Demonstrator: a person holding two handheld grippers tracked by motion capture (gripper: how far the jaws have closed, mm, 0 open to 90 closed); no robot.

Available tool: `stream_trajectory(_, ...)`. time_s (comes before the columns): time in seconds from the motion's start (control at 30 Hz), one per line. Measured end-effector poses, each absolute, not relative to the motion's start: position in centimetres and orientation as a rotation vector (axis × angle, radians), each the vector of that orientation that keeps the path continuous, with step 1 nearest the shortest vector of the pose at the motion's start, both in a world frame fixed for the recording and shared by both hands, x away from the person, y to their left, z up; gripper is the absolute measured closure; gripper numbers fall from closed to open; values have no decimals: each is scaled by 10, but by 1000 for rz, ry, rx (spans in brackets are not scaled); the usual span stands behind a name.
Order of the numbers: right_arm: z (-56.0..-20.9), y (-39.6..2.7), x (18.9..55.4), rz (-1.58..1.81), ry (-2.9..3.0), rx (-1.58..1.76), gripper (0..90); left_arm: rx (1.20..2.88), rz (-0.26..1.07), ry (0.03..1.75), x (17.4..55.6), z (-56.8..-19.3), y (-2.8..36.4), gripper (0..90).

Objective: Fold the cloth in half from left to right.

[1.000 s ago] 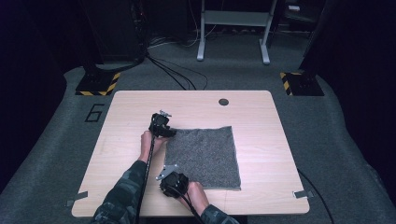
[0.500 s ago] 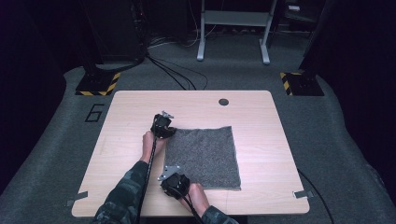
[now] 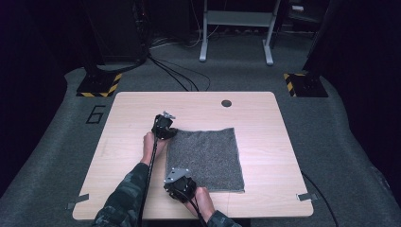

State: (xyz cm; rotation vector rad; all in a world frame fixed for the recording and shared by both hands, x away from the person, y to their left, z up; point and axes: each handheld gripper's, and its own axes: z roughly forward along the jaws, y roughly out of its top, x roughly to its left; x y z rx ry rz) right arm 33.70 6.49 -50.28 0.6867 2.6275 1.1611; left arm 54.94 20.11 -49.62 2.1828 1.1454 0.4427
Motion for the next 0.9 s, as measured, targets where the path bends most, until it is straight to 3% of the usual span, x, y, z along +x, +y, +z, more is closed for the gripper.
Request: stream_trajectory(0.9, -464, 56, 331, 1322, 2519, 653, 878, 2209, 474, 1131, 549, -452, 206, 850)
